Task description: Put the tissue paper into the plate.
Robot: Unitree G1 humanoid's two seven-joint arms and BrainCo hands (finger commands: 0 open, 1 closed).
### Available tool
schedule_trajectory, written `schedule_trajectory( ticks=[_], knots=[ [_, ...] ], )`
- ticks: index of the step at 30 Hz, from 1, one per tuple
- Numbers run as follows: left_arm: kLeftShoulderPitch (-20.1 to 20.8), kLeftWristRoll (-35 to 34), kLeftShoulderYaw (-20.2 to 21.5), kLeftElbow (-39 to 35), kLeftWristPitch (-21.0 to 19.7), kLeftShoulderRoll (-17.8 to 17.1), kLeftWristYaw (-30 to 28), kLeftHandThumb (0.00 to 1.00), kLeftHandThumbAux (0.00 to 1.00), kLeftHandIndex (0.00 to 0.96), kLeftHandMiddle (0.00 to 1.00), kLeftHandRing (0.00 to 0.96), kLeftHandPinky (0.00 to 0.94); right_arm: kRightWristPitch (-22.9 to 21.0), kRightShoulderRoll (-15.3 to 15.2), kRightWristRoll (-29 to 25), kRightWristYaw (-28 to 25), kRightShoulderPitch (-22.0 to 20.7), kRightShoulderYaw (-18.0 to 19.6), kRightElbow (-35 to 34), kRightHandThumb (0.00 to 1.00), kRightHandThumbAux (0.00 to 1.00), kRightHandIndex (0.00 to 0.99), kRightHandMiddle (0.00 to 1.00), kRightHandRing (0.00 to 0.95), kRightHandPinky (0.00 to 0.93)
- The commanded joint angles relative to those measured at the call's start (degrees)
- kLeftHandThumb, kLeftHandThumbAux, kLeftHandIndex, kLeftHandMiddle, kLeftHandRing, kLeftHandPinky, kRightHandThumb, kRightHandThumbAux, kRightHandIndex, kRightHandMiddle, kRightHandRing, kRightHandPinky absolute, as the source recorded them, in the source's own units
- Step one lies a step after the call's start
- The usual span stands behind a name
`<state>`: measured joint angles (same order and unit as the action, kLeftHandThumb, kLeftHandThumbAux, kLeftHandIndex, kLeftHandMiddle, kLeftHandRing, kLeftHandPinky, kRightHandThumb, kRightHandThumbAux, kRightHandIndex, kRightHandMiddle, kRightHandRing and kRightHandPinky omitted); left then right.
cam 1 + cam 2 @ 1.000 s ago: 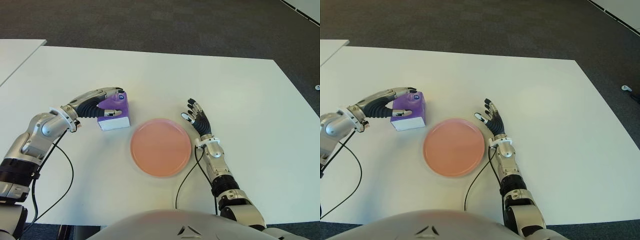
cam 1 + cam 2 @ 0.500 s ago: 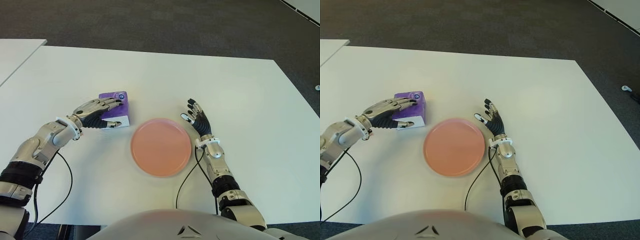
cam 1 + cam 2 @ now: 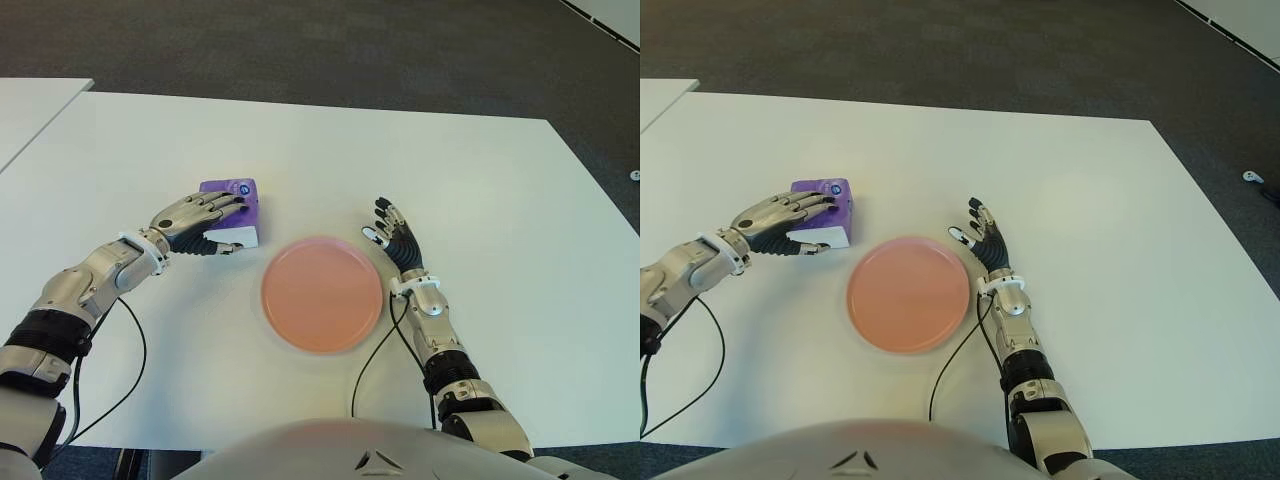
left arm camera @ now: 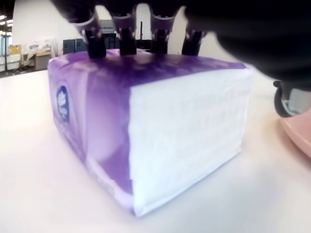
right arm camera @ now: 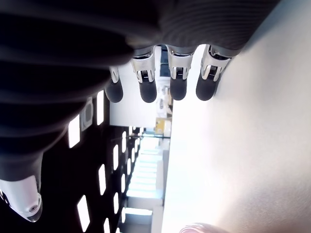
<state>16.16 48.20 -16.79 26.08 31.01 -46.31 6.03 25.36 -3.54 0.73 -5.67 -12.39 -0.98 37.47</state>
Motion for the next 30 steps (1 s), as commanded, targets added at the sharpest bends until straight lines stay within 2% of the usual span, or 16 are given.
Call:
schedule_trajectory(
  ticks=[1, 13, 24, 28, 30],
  knots=[
    [0.68, 3.53, -2.64, 2.34, -0.49, 0.23, 2.46, 0.087, 0.262, 0.0, 0.0, 0.0, 0.0, -4.72, 0.19, 0.21, -0.32, 5.58, -0.11, 3.78, 0.0, 0.586, 0.0, 0.02, 0.0, 0.0],
    [2.08, 9.67, -5.81, 3.49, -4.29, 0.21, 11.78, 0.071, 0.267, 0.0, 0.0, 0.0, 0.0, -4.68, 0.13, 0.78, 0.03, 6.39, -0.47, 2.78, 0.0, 0.596, 0.001, 0.027, 0.0, 0.0],
    [2.36, 11.55, -7.09, 4.08, -5.81, 0.34, 19.43, 0.067, 0.273, 0.0, 0.0, 0.0, 0.0, -5.29, -0.11, 1.56, 0.4, 7.37, -1.11, 1.11, 0.0, 0.589, 0.005, 0.029, 0.0, 0.0],
    [3.33, 12.54, -8.05, 6.18, -6.29, 0.93, 23.4, 0.065, 0.27, 0.0, 0.0, 0.0, 0.0, -5.88, -0.01, 1.41, 0.26, 7.95, -1.13, -0.02, 0.0, 0.607, 0.01, 0.038, 0.001, 0.0],
    [4.97, 13.61, -9.2, 9.92, -6.68, 2.15, 27.07, 0.064, 0.268, 0.0, 0.0, 0.0, 0.0, -6.27, 0.12, 1.26, 0.17, 8.24, -1.14, -0.61, 0.0, 0.614, 0.013, 0.041, 0.003, 0.0]
  ],
)
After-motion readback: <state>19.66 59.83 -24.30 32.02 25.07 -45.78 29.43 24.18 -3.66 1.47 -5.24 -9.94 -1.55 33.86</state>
